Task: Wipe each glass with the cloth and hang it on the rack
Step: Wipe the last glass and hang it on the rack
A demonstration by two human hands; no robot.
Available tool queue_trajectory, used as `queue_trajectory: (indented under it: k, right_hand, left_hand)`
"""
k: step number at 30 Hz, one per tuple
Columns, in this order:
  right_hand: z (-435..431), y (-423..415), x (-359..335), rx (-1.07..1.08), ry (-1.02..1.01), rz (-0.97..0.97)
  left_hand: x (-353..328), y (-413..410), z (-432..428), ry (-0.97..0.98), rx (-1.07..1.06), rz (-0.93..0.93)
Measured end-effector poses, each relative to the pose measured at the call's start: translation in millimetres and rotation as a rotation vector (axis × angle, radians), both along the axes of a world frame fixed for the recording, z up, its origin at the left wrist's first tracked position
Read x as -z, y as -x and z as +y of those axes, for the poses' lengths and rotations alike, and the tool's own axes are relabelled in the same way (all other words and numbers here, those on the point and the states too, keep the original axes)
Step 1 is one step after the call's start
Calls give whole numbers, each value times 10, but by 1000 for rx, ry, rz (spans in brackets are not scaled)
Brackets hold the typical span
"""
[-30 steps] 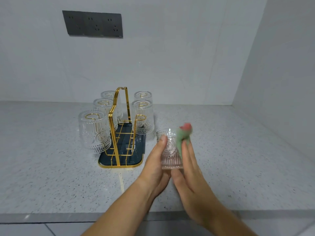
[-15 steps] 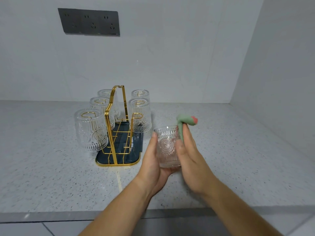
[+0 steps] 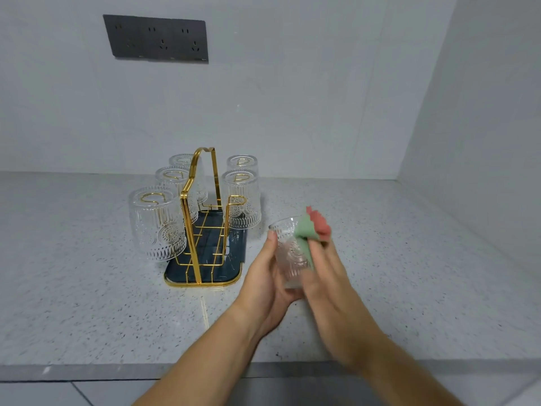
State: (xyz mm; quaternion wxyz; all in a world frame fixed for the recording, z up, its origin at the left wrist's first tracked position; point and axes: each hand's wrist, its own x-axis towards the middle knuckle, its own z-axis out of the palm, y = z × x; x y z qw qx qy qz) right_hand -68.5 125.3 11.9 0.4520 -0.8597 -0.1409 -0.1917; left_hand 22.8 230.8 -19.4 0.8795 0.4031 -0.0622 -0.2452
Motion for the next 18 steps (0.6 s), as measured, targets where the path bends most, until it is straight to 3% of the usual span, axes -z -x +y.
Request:
queue_trajectory:
  k: [3, 5, 11, 16, 18]
  right_hand:
    - [-43, -146, -153, 8, -305, 213]
    - [-28, -186, -140, 3, -405, 281]
    - [-68, -70, 89, -44, -511, 205]
    - [-286, -120, -90, -72, -778, 257]
    - [-364, -176, -199, -57, -783, 218]
  left_hand:
    - [3, 13, 18, 29, 13, 11]
    - [6, 47, 23, 8, 0, -48]
    - [4, 60, -11, -111, 38, -136]
    - [57, 100, 1, -169, 62, -262]
    - [52, 112, 4, -192, 90, -304]
